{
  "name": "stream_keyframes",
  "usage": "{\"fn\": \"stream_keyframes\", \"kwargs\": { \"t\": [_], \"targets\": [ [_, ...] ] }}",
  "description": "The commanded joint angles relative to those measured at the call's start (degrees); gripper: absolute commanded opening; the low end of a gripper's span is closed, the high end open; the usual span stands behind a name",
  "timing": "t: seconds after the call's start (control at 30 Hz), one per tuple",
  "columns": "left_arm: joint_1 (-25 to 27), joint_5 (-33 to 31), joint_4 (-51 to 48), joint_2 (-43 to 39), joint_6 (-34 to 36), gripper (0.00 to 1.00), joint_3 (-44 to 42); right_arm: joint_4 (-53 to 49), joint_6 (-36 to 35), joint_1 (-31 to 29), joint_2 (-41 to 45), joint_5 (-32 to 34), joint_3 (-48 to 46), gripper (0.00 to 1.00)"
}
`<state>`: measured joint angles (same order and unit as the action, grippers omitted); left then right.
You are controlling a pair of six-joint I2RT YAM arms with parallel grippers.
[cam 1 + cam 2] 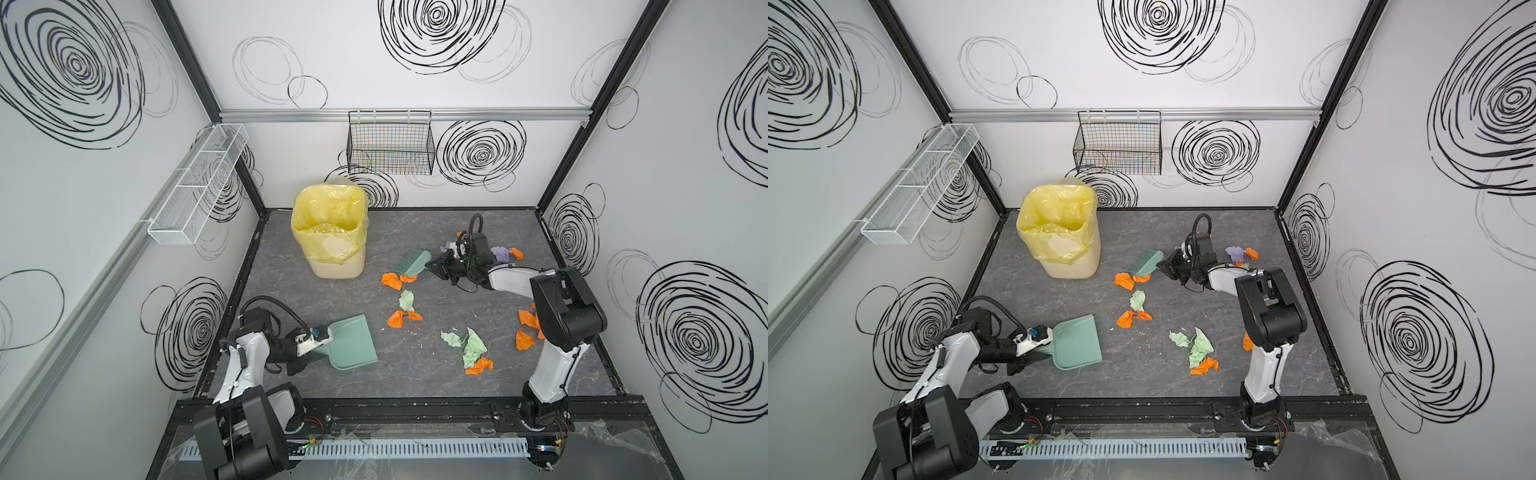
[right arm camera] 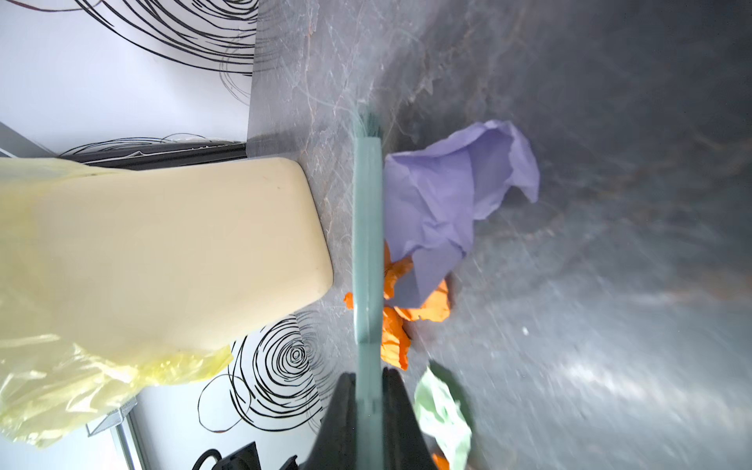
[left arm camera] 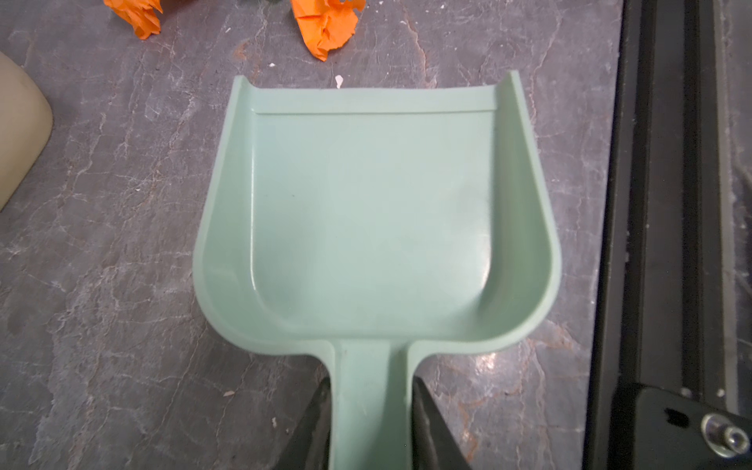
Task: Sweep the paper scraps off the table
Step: 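Move the brush with the right gripper to the scraps farthest from the robot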
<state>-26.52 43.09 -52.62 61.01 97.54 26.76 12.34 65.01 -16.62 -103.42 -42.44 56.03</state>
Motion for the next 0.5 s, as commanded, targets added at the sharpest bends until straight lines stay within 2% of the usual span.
{"fn": "stream_keyframes", "kwargs": {
  "t": [0.0, 0.13, 0.27, 0.37, 0.47],
  "targets": [
    [-0.4, 1.62, -1.51, -0.59, 1.69, 0.0, 0.81, -6.2, -4.43, 0.14, 8.35, 1.97, -5.15, 0.0],
    [-0.31, 1.82, -1.71, -0.94, 1.51, 0.0, 1.08, -11.4, -7.67, 0.5, 18.32, 3.22, -12.25, 0.0],
    [-0.02, 2.04, -1.74, -1.07, 0.78, 0.0, 1.4, -19.11, -13.38, 0.32, 27.96, 8.27, -11.76, 0.0],
    [0.64, 1.81, -0.56, -0.63, -1.81, 0.0, 2.3, -29.53, -25.38, -0.16, 31.11, 17.91, -2.45, 0.0],
    [2.29, 0.92, 1.48, -0.32, -6.62, 0.0, 4.18, -41.12, -38.83, -0.36, 28.99, 31.05, 10.03, 0.0]
  ]
}}
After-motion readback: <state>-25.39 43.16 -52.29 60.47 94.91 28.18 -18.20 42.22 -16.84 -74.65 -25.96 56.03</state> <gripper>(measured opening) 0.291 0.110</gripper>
